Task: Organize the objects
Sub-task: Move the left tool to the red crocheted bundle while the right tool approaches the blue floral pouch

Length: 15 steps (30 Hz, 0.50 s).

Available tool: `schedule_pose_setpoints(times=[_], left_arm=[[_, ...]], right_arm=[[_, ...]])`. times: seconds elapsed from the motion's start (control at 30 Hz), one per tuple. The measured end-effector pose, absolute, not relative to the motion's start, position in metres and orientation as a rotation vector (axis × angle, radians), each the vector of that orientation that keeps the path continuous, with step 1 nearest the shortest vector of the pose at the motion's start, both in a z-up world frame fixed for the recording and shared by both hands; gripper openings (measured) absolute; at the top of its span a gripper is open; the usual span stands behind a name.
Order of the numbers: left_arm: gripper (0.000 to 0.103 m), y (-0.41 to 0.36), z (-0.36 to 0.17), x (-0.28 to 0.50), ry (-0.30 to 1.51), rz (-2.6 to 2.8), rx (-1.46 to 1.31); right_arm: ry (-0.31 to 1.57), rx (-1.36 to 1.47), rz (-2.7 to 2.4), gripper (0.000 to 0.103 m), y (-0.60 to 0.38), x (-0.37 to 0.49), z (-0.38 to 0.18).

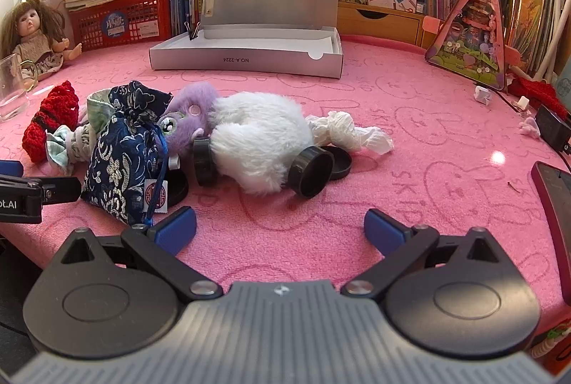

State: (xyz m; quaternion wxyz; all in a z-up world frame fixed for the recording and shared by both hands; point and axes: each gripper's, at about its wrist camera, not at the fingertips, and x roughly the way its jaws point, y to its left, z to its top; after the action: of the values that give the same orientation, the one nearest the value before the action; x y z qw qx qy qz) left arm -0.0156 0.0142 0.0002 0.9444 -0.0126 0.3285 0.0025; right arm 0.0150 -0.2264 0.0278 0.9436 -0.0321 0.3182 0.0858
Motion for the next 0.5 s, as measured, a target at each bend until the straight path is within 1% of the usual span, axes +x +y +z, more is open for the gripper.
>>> schedule_pose_setpoints(times=[0.17,0.3,0.5], left_arm=[[0.103,0.015,0.014,-0.027,0.575,0.008,0.017],[0.103,0.013,0.029,-0.032,0.476,0.027,0.086],[0.103,0.028,0.036,-0.021,0.475,0.073,0.054]], right_arm=[[0.643,-0.036,0.22,0.103,-0.228,0.01,0.033],[0.59,-0.035,0.261,0.1,-0.224,0.002,0.045],[0.52,-0.036,0.322,0.095,-0.217,-0.008,0.061]])
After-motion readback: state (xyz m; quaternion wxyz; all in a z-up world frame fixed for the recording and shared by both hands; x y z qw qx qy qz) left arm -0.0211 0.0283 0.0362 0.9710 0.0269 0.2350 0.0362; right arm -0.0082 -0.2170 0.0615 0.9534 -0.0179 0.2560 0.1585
